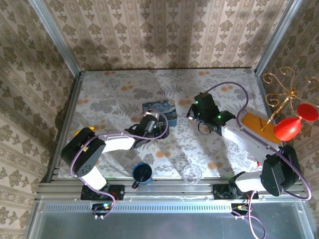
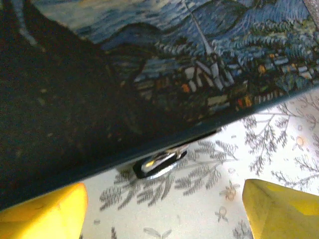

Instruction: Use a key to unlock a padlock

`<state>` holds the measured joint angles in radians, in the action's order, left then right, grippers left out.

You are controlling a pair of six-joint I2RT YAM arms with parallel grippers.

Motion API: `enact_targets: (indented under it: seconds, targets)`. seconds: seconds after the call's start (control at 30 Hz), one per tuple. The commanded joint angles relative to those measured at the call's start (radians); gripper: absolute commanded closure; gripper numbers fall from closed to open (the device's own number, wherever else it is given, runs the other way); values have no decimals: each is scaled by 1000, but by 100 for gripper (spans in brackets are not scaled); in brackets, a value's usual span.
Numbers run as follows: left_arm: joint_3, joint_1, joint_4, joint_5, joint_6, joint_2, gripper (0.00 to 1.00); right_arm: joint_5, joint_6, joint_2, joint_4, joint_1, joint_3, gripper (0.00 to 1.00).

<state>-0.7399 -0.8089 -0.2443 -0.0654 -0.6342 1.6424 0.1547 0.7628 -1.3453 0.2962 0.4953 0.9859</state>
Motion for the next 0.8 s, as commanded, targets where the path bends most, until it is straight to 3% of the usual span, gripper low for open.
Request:
enact_targets:
  seconds: [0.0,0.5,0.77]
  targets:
    - [-59,10,-14,-24,41,48,18,44,-1,24,33,5,-17,100]
    - [-179,-1,144,-150,-4,139,22,38,1,79,44,5,-41,100]
    - [-254,-36,267,-247,-55,182,32,41,0,101,49,5,-49,100]
